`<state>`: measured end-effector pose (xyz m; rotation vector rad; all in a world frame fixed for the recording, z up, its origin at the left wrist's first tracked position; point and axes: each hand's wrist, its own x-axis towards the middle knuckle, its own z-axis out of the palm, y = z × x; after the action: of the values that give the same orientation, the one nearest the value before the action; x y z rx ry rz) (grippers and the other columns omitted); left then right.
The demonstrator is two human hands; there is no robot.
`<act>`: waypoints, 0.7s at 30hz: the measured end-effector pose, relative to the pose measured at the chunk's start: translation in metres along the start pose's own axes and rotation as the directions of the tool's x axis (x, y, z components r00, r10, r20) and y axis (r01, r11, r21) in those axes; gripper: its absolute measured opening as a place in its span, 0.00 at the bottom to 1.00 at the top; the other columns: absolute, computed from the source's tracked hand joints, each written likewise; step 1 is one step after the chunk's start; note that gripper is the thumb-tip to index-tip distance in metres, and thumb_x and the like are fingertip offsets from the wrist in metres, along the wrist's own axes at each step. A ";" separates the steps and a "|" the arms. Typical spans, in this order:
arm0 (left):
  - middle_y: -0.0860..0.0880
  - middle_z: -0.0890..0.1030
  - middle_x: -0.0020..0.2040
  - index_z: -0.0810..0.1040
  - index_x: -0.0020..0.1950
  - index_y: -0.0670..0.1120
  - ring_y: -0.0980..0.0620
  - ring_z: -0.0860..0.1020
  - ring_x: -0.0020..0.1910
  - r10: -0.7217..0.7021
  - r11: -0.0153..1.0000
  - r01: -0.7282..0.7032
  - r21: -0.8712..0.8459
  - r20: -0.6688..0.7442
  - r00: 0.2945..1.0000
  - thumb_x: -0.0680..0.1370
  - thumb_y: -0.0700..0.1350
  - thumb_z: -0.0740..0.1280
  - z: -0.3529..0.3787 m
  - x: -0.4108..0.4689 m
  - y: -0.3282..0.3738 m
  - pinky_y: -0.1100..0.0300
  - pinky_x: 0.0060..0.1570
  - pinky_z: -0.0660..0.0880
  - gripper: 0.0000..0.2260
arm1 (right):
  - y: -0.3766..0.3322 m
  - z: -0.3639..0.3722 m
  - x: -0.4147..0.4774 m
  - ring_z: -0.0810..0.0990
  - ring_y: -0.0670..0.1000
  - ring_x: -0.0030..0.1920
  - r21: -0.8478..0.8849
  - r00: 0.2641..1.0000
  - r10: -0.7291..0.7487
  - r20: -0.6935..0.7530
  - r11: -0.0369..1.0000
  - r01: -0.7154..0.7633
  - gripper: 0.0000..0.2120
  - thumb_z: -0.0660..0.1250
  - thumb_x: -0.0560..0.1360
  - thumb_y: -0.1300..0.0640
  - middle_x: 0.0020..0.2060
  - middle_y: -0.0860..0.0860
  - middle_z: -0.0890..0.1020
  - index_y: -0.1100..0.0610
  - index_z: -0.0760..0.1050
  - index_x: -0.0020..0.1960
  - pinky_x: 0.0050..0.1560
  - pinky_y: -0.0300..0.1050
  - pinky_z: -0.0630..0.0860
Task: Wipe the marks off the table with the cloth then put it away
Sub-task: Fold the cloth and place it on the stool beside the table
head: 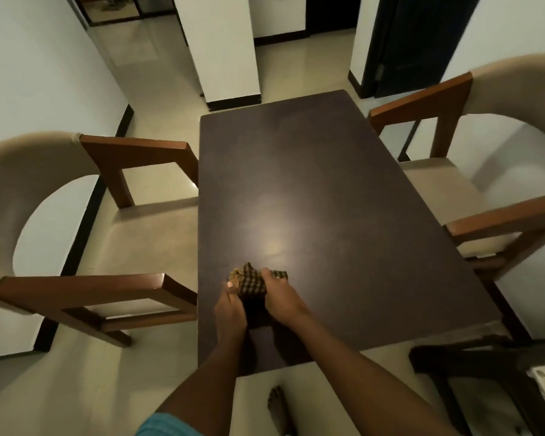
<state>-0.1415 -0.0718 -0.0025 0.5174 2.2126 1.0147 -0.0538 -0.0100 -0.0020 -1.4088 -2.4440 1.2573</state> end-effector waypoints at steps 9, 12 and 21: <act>0.42 0.75 0.63 0.71 0.65 0.47 0.42 0.74 0.61 0.061 0.922 0.068 -0.381 0.317 0.947 0.79 0.46 0.60 0.108 -0.067 0.029 0.47 0.59 0.73 0.15 | 0.123 -0.068 -0.078 0.80 0.56 0.50 0.993 0.968 0.230 0.100 0.037 -0.111 0.18 0.59 0.79 0.66 0.53 0.58 0.79 0.59 0.67 0.68 0.52 0.54 0.78; 0.37 0.81 0.55 0.79 0.55 0.44 0.36 0.79 0.54 0.064 0.926 0.111 -0.360 0.440 0.896 0.75 0.51 0.62 0.150 -0.100 0.046 0.42 0.54 0.77 0.15 | 0.164 -0.087 -0.114 0.80 0.59 0.53 0.987 0.962 0.250 0.111 -0.137 -0.078 0.19 0.64 0.76 0.55 0.57 0.58 0.80 0.52 0.70 0.66 0.55 0.60 0.76; 0.41 0.79 0.52 0.71 0.65 0.41 0.43 0.78 0.46 -0.001 0.983 0.126 -0.131 0.689 0.724 0.74 0.34 0.59 0.264 -0.201 0.090 0.56 0.40 0.75 0.19 | 0.267 -0.151 -0.206 0.82 0.55 0.42 0.996 0.825 0.559 -0.087 0.018 0.092 0.21 0.64 0.70 0.76 0.42 0.54 0.83 0.60 0.75 0.59 0.41 0.47 0.80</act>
<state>0.1924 0.0061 0.0142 0.6139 1.4482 0.7861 0.3156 -0.0020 -0.0114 -1.2961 -0.4205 1.7477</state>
